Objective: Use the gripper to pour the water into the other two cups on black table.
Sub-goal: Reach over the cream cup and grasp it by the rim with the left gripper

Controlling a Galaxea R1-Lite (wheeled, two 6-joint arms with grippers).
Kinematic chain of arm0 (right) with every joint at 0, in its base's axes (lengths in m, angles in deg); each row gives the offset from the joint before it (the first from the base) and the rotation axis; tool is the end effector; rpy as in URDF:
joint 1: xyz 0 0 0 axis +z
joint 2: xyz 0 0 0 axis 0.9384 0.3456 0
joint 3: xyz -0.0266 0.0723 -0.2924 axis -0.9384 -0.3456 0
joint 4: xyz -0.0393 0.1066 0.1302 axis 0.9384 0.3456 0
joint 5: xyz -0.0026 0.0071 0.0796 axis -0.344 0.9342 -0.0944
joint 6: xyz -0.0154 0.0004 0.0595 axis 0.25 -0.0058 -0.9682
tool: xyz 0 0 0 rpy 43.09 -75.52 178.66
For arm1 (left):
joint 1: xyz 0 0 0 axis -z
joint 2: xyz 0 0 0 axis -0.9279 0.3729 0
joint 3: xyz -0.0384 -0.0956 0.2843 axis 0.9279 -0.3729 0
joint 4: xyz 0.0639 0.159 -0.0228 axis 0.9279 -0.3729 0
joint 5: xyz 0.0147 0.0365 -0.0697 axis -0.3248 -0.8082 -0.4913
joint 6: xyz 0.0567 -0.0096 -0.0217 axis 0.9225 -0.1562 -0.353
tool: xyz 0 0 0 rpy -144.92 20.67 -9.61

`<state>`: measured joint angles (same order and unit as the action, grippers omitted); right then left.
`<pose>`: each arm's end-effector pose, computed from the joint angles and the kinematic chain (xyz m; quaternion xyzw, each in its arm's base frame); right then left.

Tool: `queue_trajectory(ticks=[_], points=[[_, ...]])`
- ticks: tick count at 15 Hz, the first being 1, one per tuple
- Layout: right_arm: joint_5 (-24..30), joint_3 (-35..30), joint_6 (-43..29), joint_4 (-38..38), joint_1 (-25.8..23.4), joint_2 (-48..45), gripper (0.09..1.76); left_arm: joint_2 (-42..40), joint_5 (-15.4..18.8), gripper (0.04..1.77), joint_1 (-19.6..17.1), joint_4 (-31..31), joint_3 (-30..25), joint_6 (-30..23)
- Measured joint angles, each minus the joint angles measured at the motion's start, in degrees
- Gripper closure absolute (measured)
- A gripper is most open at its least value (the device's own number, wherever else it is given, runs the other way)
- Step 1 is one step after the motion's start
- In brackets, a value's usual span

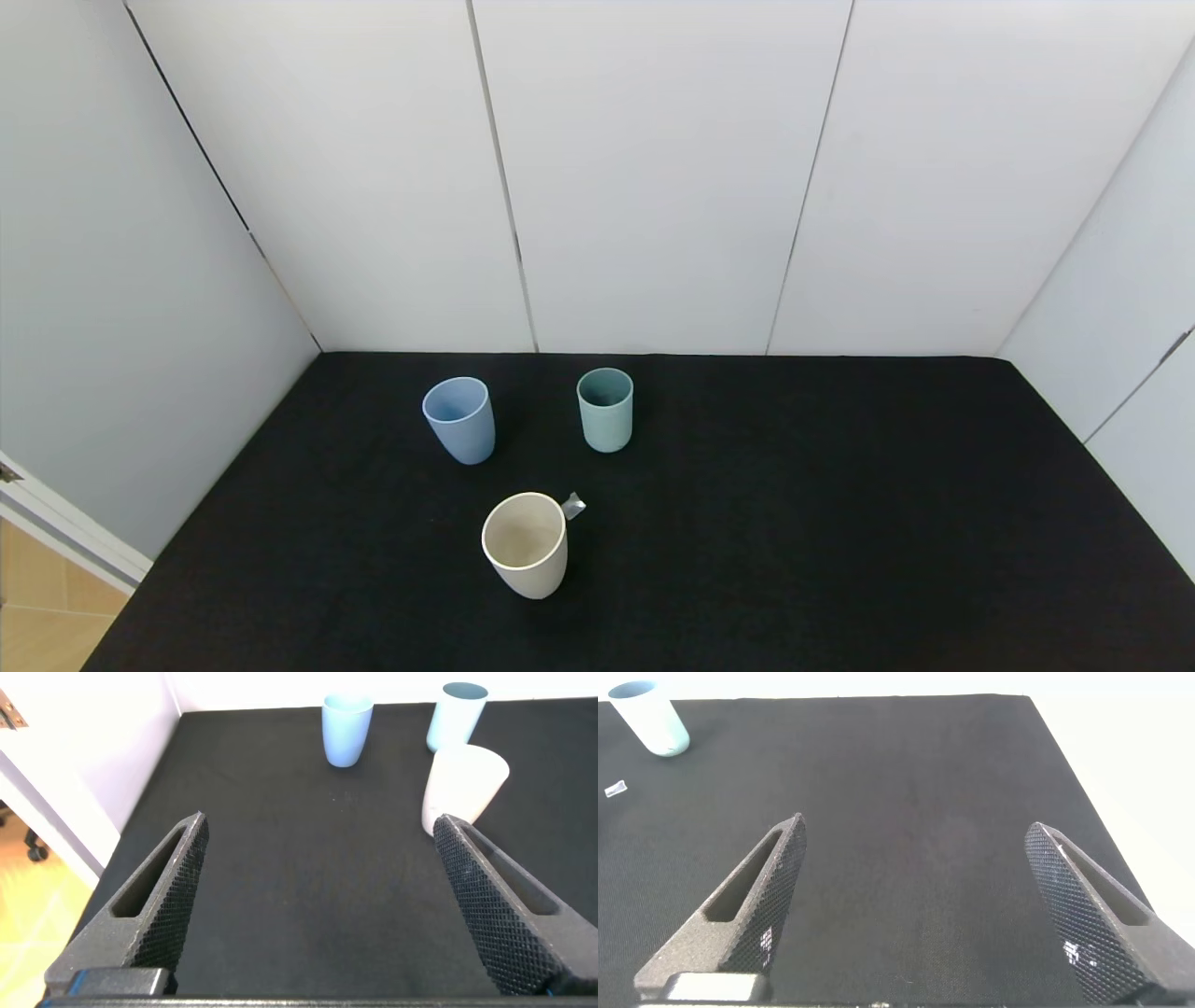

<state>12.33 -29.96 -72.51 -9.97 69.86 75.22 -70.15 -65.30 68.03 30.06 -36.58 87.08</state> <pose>-0.0056 -0.0012 0.0760 0.0297 -0.0021 -0.0090 0.9995 -0.0057 -0.0009 0.0830 0.0045 -0.0267 -0.0061 0.9996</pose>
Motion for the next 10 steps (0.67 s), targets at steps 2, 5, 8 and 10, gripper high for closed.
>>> queue_trajectory(ticks=[2, 5, 8, 10], points=[[0.0, 0.0, 0.0, 0.0, 0.0, 0.0, 0.14, 0.0, 0.0, 0.09, 0.0, -0.1, 0.0, -0.2], [0.0, 0.0, 0.0, 0.0, 0.0, 0.0, 0.14, 0.0, -0.1, 0.09, 0.0, -0.1, 0.0, -0.9], [0.0, 0.0, 0.0, 0.0, 0.0, 0.0, 0.14, 0.0, 0.0, 0.09, 0.0, 2.0, 0.0, -0.9], [0.0, 0.0, 0.0, 0.0, 0.0, 0.0, 0.14, 0.0, 2.5, 0.09, 0.0, 5.4, 0.0, -0.9]])
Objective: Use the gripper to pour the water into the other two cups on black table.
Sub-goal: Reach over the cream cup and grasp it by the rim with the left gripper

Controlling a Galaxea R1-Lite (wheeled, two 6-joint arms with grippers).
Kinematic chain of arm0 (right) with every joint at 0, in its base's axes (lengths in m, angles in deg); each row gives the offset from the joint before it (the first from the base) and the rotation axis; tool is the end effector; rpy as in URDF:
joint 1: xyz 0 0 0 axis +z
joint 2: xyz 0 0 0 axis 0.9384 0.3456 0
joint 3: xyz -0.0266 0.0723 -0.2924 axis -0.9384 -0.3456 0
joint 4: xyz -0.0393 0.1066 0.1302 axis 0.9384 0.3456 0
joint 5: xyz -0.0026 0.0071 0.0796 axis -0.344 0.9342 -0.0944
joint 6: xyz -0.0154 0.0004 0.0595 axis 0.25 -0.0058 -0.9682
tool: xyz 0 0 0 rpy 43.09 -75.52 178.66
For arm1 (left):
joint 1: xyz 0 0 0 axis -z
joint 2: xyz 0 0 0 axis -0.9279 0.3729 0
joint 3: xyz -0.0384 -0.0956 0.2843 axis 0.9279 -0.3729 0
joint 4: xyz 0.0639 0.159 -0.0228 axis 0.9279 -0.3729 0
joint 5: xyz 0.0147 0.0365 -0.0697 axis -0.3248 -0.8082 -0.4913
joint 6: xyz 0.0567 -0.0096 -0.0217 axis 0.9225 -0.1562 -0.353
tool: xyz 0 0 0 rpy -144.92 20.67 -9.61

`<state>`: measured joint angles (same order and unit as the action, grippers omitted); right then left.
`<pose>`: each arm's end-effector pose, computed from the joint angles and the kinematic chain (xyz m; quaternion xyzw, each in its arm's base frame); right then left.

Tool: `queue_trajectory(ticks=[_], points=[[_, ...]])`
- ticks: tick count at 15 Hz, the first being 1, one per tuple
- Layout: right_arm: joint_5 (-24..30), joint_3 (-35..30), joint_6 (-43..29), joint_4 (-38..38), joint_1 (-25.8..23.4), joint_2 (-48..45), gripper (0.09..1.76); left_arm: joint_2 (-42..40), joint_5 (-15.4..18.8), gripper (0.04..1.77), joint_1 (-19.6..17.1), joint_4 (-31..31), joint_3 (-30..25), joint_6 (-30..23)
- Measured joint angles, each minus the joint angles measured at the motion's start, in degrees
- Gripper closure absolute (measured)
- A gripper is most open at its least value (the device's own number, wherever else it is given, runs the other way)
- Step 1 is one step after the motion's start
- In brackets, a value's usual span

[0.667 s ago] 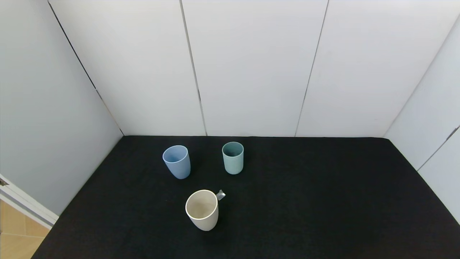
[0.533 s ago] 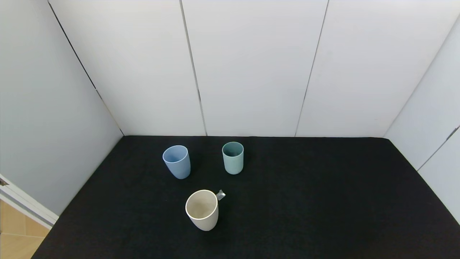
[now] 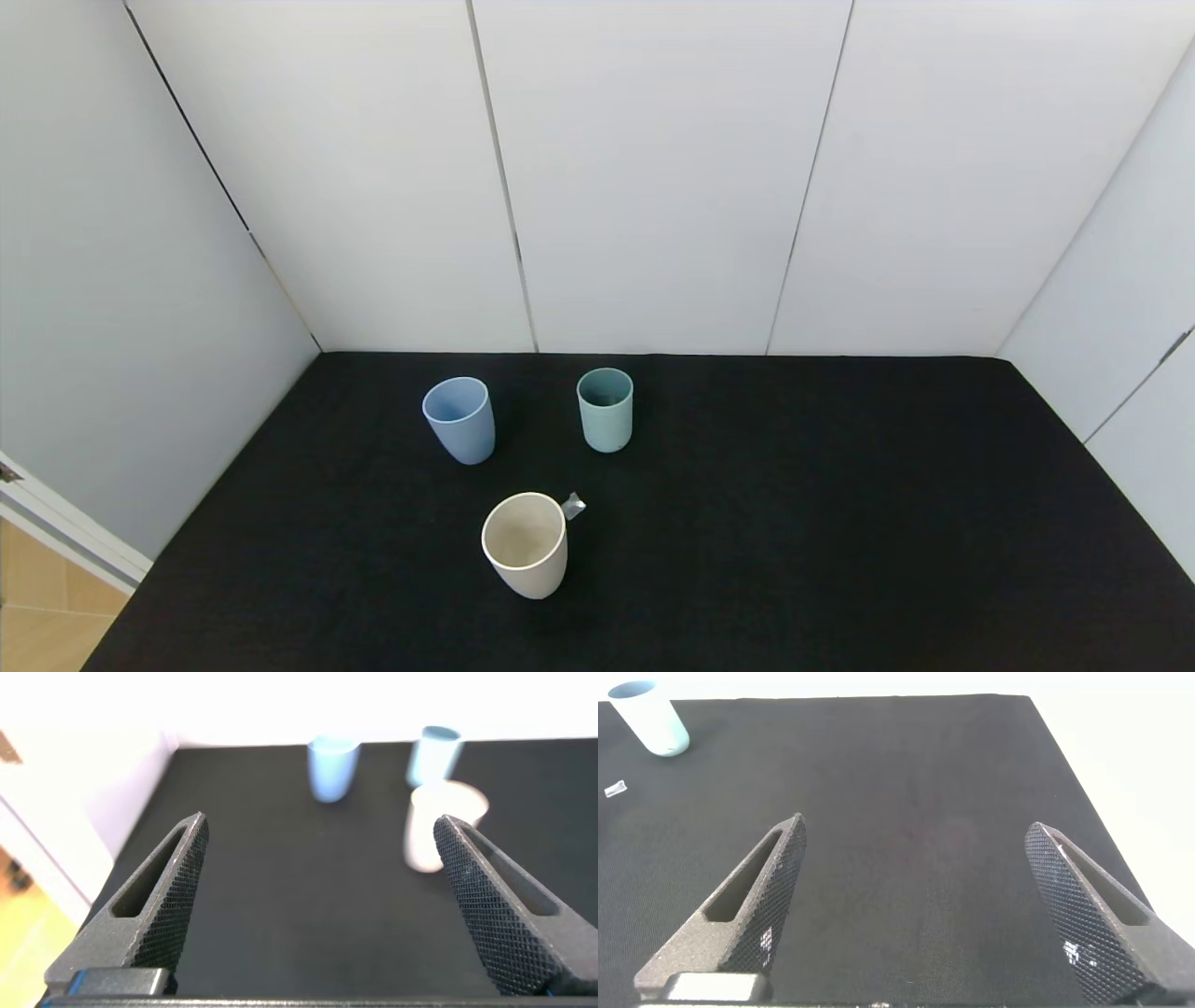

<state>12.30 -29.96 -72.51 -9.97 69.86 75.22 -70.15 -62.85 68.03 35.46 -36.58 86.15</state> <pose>-0.0056 -0.0013 0.0760 0.0297 -0.0021 -0.0093 0.9995 -0.0071 -0.0035 0.0962 -0.0017 -0.0736 -0.0278 0.9969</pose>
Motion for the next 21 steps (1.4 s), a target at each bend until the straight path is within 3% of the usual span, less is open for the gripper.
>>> queue_trajectory(ticks=[4, 8, 13, 17, 21], points=[[0.0, 0.0, 0.0, 0.0, 0.0, 0.0, 0.14, 0.1, 8.5, 0.09, 0.0, -2.2, 1.9, 0.0], [0.0, 0.0, 0.0, 0.0, 0.0, 0.0, 0.14, 2.3, 17.6, 0.09, 0.0, -14.2, 8.6, 0.1], [0.0, 0.0, 0.0, 0.0, 0.0, 0.0, 0.14, 14.4, 19.4, 0.09, 0.1, -14.3, 12.3, 4.3], [0.0, 0.0, 0.0, 0.0, 0.0, 0.0, 0.14, 29.3, 19.6, 0.09, 0.4, -8.2, 12.6, 9.4], [0.0, 0.0, 0.0, 0.0, 0.0, 0.0, 0.14, 43.5, 19.4, 0.09, 4.3, -3.4, 12.5, 12.9]])
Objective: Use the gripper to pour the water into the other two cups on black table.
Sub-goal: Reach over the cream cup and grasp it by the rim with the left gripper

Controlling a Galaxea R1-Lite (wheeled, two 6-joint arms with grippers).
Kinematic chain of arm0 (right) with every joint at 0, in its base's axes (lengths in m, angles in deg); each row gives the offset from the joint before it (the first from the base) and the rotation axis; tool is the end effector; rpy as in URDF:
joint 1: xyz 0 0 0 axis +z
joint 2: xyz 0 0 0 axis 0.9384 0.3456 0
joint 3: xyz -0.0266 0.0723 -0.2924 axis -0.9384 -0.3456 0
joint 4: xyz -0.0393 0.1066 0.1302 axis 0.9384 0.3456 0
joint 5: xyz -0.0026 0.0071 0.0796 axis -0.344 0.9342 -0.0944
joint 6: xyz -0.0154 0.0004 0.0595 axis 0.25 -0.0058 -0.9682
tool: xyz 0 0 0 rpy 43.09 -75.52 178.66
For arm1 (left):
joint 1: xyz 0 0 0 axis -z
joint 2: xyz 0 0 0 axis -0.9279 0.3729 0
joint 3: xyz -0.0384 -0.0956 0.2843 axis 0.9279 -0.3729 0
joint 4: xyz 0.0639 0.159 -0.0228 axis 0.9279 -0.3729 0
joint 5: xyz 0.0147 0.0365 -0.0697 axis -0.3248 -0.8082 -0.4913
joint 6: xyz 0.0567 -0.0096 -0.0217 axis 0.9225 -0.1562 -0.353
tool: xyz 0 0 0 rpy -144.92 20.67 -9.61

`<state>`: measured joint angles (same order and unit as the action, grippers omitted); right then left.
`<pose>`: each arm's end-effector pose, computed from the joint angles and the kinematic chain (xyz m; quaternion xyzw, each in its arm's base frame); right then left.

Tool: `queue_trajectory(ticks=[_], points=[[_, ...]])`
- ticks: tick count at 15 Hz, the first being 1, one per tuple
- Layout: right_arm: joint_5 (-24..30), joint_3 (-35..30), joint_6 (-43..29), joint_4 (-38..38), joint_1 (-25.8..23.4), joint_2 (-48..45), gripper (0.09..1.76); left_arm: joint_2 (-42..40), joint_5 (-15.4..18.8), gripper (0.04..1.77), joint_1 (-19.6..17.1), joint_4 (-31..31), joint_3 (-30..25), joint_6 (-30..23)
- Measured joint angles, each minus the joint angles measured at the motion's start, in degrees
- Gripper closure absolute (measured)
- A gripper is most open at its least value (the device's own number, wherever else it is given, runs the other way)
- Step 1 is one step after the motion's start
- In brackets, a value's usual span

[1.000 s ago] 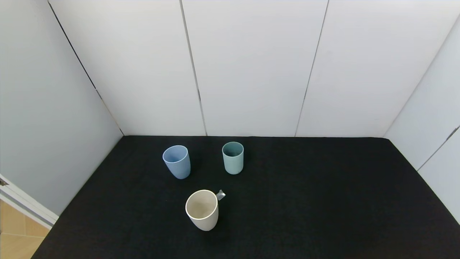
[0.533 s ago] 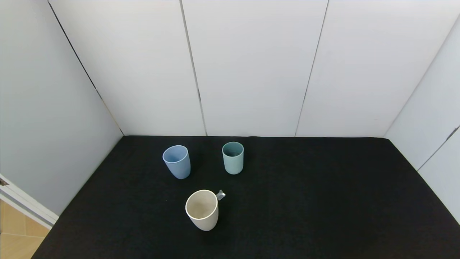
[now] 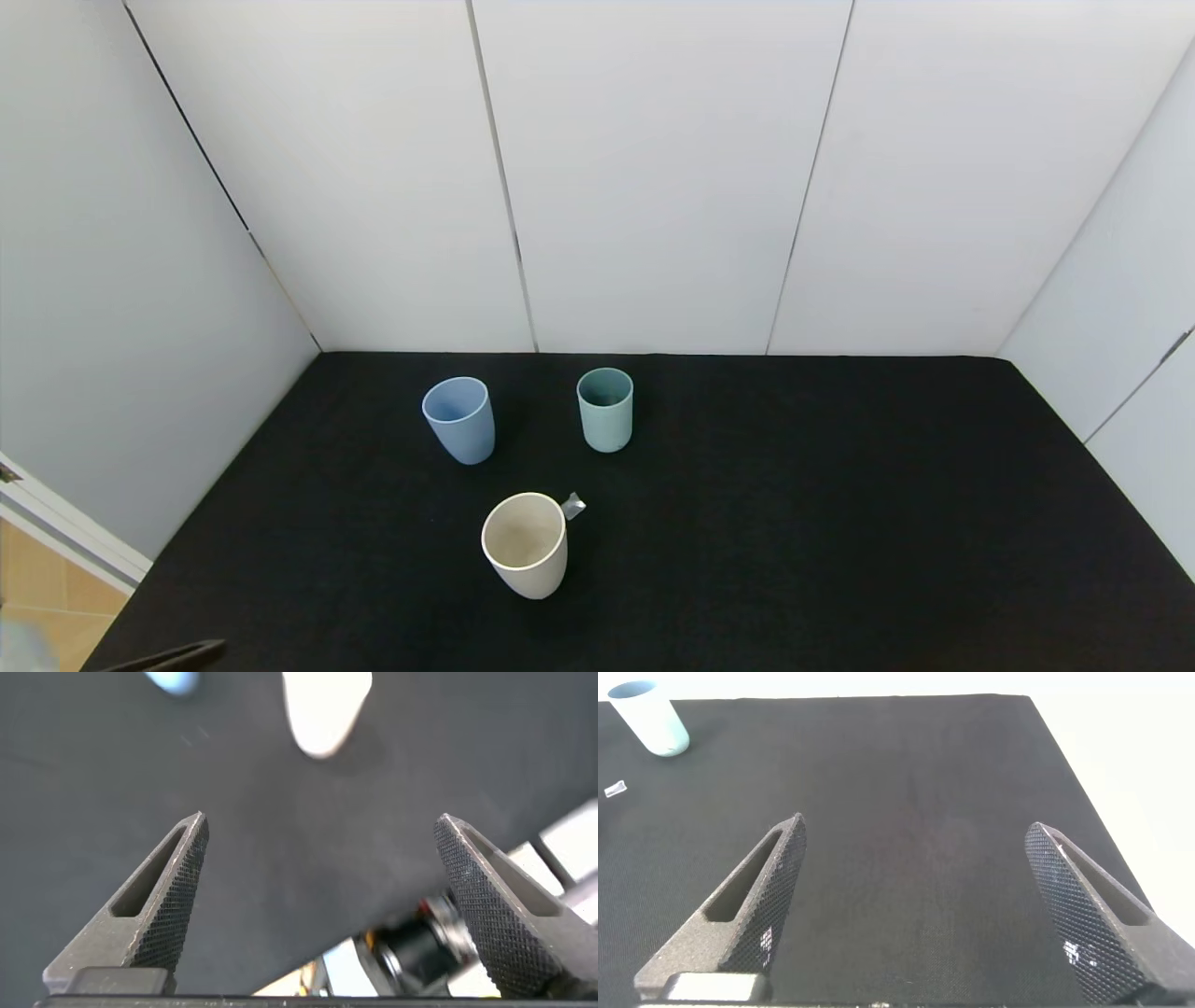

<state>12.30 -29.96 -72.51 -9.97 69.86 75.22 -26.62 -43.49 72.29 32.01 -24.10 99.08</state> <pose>-0.0056 -0.0013 0.0760 0.0297 -0.0021 -0.0093 0.9995 0.0737 -0.0291 0.1327 0.0672 0.1966 -0.2485 0.9461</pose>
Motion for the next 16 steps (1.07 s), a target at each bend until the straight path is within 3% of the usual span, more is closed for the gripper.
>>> queue_trajectory(ticks=[4, 8, 16], points=[[0.0, 0.0, 0.0, 0.0, 0.0, 0.0, 0.14, 11.5, -0.3, 0.09, 5.2, 6.4, -0.1, 0.7], [0.0, 0.0, 0.0, 0.0, 0.0, 0.0, 0.14, 22.4, -0.4, 0.09, 6.3, 14.3, -0.9, 0.8], [0.0, 0.0, 0.0, 0.0, 0.0, 0.0, 0.14, 45.7, -0.6, 0.09, 8.6, 39.7, -4.1, 0.9]])
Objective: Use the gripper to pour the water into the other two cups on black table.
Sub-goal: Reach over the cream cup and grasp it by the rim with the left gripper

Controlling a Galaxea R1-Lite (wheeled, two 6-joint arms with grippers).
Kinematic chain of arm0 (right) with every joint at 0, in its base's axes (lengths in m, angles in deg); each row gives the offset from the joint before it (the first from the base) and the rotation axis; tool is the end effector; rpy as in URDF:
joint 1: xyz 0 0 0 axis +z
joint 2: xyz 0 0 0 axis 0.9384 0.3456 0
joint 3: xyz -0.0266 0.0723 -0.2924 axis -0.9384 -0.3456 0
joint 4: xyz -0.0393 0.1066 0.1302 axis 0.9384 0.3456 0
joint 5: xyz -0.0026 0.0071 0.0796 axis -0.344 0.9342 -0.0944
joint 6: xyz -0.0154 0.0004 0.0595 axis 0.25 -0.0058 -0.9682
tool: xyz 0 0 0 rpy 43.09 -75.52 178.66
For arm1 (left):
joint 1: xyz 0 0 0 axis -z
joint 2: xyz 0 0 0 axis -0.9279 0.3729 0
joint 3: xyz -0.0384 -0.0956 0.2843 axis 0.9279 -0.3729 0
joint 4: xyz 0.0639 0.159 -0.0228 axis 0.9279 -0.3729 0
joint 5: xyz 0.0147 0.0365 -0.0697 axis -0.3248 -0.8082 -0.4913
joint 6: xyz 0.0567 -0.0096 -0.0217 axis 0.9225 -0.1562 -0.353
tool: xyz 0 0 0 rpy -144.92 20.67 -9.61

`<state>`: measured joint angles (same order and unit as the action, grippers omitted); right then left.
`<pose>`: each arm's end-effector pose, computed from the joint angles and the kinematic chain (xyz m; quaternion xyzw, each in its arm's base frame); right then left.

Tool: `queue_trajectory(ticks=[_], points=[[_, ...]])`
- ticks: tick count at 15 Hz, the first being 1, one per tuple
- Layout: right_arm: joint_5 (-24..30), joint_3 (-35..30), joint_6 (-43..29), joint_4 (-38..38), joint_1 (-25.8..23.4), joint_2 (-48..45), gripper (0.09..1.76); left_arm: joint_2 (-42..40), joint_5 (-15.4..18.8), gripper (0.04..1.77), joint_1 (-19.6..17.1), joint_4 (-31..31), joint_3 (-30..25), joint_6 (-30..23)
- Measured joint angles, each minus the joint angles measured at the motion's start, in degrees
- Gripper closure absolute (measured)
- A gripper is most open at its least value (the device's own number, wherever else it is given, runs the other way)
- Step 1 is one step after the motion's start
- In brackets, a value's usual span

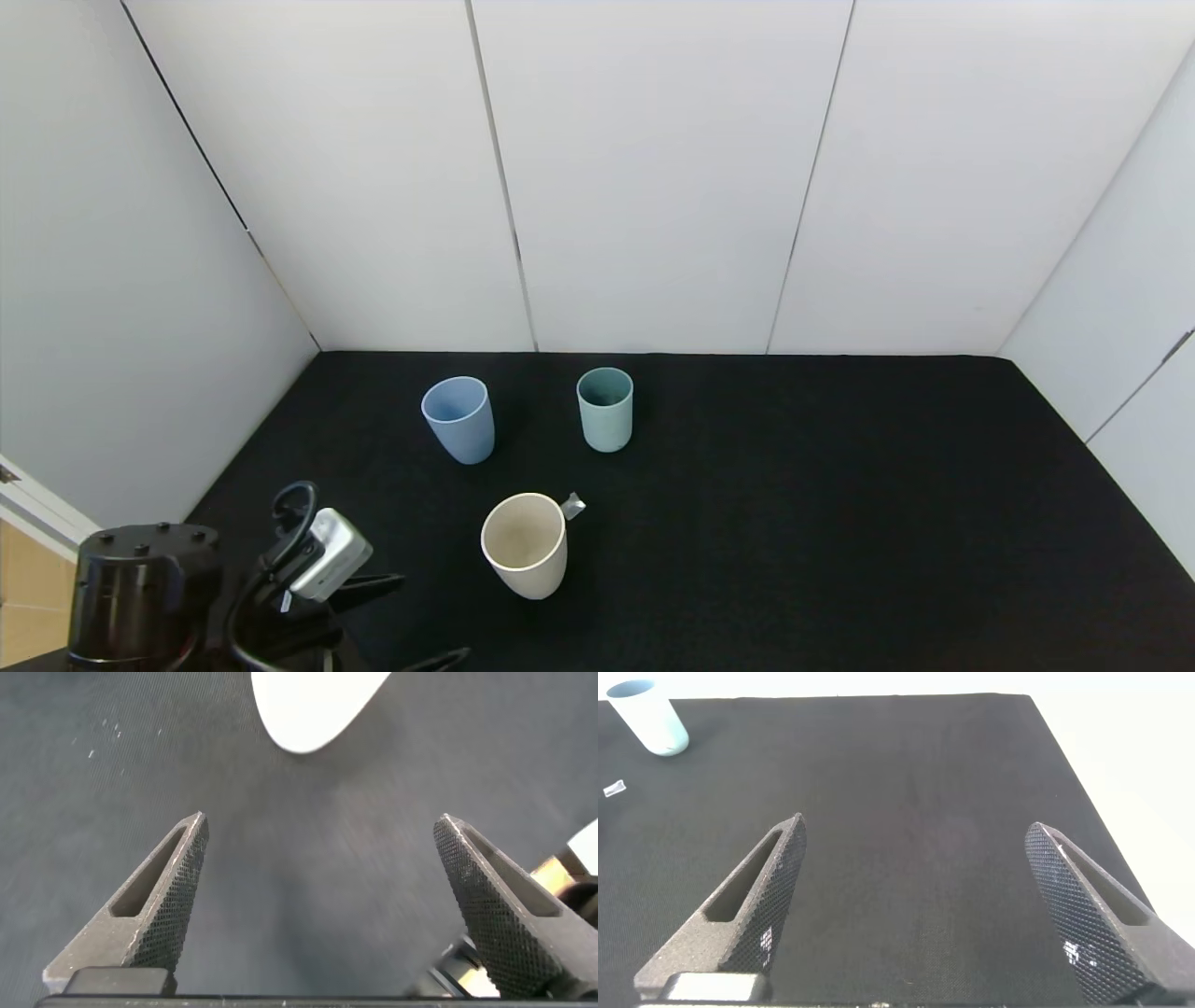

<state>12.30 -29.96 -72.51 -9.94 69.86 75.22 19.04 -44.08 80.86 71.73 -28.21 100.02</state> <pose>-0.0056 -0.0013 0.0760 0.0297 -0.0019 -0.0093 0.9995 0.1955 -0.0679 0.0803 0.0812 0.2735 -0.3182 0.9041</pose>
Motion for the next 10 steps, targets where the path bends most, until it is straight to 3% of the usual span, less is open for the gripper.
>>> queue_trajectory(ticks=[3, 7, 10], points=[[0.0, 0.0, 0.0, 0.0, 0.0, 0.0, 0.14, 9.5, -0.1, 0.09, 1.2, 13.8, -1.8, 0.0], [0.0, 0.0, 0.0, 0.0, 0.0, 0.0, 0.14, 21.6, -0.2, 0.09, 2.2, 36.9, -6.3, -0.6], [0.0, 0.0, 0.0, 0.0, 0.0, 0.0, 0.14, 28.3, -0.3, 0.09, 2.8, 44.1, -8.0, -1.2]])
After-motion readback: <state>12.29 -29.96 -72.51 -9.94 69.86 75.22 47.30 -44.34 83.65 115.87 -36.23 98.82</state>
